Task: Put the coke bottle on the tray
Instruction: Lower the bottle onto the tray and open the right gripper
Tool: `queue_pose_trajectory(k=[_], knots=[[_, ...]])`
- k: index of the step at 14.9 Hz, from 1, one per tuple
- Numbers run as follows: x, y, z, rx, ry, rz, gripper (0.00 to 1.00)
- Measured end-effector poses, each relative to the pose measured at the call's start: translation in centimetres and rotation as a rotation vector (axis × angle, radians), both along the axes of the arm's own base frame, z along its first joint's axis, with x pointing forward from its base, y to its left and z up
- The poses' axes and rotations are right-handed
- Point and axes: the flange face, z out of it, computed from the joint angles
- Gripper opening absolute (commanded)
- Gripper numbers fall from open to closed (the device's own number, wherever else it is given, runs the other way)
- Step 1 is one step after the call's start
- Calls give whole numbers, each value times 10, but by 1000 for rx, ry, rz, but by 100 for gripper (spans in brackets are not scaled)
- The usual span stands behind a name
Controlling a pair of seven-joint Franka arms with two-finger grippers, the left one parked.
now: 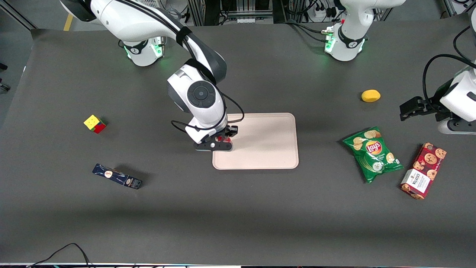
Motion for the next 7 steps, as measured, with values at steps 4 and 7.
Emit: queue_pose_trajectory(k=[4, 7], knots=[[-2, 0, -5, 0, 1, -9, 51], [-2, 0, -6, -2, 2, -15, 98]])
